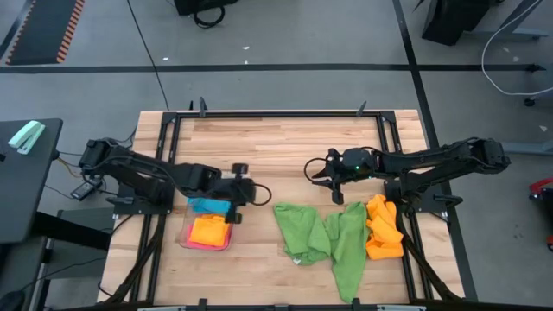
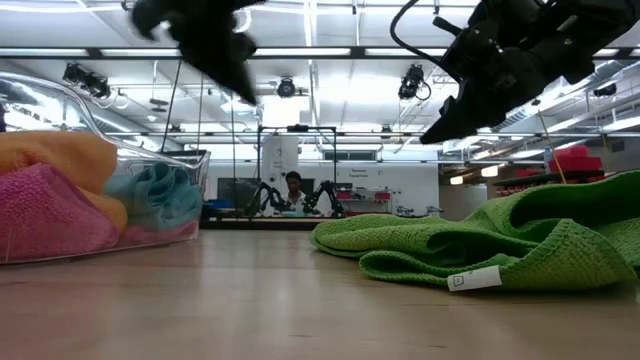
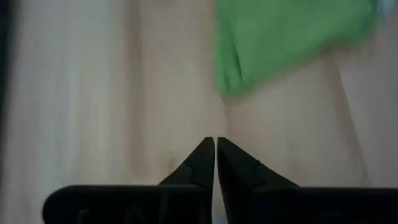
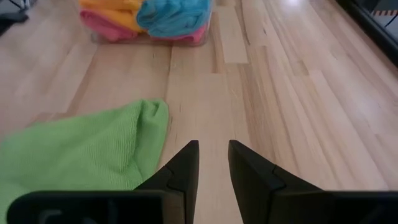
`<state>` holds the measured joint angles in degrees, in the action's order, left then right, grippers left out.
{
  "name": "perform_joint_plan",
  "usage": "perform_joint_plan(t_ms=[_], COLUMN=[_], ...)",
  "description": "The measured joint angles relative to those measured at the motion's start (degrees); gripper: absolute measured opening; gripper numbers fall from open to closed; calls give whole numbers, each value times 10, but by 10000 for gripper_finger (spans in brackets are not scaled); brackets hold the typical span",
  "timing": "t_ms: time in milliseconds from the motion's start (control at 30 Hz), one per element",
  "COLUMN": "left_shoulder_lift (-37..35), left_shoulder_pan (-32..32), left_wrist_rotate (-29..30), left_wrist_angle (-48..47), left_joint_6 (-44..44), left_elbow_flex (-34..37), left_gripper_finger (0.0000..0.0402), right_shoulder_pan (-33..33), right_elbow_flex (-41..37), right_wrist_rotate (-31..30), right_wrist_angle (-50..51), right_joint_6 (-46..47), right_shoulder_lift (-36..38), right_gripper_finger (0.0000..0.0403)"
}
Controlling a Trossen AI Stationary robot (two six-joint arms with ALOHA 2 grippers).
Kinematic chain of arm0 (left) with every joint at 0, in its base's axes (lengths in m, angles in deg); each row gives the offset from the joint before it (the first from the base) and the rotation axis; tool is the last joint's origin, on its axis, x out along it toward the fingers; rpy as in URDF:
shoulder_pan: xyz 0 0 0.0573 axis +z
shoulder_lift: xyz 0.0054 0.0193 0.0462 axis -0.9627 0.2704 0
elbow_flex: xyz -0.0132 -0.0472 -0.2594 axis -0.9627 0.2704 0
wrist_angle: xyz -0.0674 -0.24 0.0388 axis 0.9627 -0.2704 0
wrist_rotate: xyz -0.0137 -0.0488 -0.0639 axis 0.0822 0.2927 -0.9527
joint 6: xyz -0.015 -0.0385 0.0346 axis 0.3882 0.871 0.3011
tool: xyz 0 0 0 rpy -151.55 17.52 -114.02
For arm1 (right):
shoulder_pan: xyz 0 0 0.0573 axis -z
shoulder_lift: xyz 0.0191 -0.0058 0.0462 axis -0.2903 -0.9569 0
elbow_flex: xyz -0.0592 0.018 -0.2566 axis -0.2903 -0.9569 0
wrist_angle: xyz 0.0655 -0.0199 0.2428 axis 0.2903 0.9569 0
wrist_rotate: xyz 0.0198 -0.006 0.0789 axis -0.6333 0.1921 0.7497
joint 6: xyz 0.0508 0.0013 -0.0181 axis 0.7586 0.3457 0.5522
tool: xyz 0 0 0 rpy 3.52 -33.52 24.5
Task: Fold microfiber towels
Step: Fold the left green microfiber cloth
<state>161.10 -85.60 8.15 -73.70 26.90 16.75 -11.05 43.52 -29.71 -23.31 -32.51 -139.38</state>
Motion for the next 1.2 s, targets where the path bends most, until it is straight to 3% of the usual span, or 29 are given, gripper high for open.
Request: perform_joint_plan(t_ms=[167, 300, 400, 800, 1200], left_shoulder_lift=[21, 65, 117, 318, 366], left_shoulder_pan=[17, 22, 22, 16, 15], left_wrist_rotate=[3, -17, -24, -94, -118], left_wrist_angle=[147, 176, 160, -2, -2], left_joint_6=[-102, -160, -161, -241, -266], left_elbow_flex=[-1, 0, -14, -198, -227], left_gripper_finger=[23, 27, 49, 135, 146], right_shoulder_pan=[0, 0, 0, 0, 0], right_elbow_flex=[0, 0, 0, 0, 0], right_wrist_rotate=[0, 0, 3, -4, -5], right_wrist_angle=[16, 9, 3, 5, 13], right_joint_6=[56, 65, 61, 50, 50], right_shoulder_lift=[0, 0, -1, -1, -1], right_gripper_finger=[96, 96, 96, 96, 96])
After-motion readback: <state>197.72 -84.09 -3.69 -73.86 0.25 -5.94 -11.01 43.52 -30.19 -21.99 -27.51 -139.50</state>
